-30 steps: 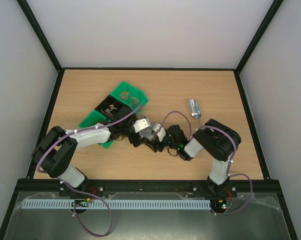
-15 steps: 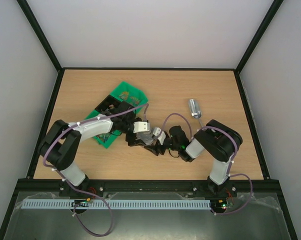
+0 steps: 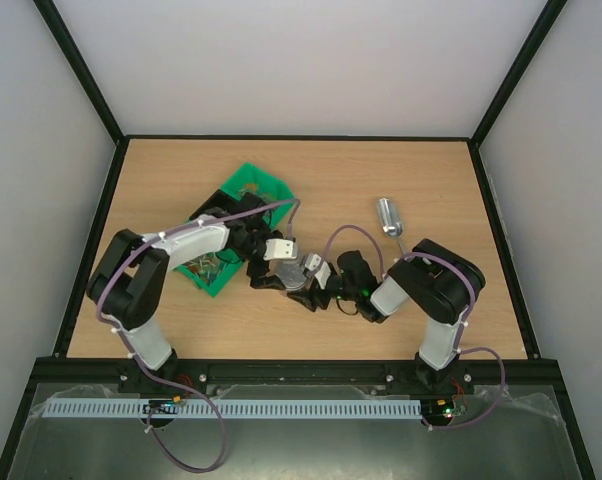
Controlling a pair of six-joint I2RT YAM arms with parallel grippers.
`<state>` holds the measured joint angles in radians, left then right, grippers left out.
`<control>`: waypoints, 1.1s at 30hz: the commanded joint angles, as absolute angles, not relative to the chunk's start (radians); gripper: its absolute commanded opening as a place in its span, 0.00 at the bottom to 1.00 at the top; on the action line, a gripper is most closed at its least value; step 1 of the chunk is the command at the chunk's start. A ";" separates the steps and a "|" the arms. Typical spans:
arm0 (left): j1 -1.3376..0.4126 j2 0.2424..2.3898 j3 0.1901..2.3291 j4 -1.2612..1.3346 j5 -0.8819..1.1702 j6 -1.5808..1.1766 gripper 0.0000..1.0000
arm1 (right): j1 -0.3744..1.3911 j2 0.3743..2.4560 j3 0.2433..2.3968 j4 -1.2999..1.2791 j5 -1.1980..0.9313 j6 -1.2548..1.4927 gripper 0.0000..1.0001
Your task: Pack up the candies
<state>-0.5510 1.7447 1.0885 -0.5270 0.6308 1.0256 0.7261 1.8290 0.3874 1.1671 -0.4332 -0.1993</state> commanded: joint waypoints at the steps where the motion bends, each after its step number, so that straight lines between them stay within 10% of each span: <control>1: -0.515 1.620 0.991 -0.368 0.585 0.771 1.00 | 0.741 1.854 0.386 1.086 -0.392 -0.139 0.43; 10: -0.611 1.526 0.824 -0.044 0.396 0.295 1.00 | 0.742 1.879 0.408 1.103 -0.340 -0.125 0.45; 33: -0.660 1.620 0.837 -0.067 0.306 0.335 0.99 | 0.743 1.889 0.431 1.078 -0.250 -0.113 0.44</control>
